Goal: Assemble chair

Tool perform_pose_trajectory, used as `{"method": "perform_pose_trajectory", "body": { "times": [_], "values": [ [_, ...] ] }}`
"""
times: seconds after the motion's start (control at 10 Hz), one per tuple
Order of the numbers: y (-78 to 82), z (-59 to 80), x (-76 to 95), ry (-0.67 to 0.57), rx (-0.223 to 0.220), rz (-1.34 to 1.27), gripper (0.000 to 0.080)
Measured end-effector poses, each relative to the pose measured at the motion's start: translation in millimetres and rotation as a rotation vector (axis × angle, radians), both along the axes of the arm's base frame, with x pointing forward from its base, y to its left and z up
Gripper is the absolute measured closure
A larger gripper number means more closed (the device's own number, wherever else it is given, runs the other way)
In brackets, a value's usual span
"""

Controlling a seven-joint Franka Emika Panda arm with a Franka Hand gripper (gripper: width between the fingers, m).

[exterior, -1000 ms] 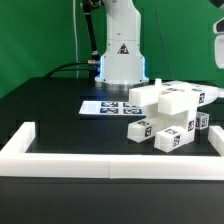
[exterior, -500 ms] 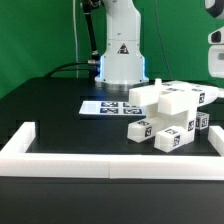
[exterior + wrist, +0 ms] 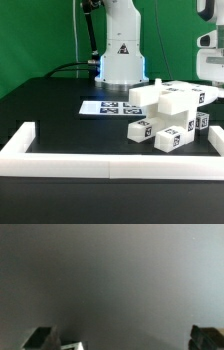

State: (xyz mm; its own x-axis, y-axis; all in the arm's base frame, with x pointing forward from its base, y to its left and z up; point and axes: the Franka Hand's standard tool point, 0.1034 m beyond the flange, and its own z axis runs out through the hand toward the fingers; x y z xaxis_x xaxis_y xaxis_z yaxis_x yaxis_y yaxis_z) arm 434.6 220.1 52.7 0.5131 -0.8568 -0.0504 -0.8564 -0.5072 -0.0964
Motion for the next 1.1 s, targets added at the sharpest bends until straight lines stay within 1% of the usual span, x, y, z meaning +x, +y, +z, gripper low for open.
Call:
{"method": "perform_pose_trajectory", "body": {
  "times": [0.2, 0.4, 0.6, 1.1],
  "values": [
    [-12.2, -2.1, -0.4, 0.001, -0.012, 0.041, 0.015],
    [-27.7, -2.4, 2.6, -0.004, -0.025, 0.083, 0.015],
    [-43.6, -1.2, 9.4, -0.012, -0.034, 0.116, 0.015],
    [-76.2, 0.3, 21.8, -0.025, -0.052, 0.166, 0.015]
  ]
}}
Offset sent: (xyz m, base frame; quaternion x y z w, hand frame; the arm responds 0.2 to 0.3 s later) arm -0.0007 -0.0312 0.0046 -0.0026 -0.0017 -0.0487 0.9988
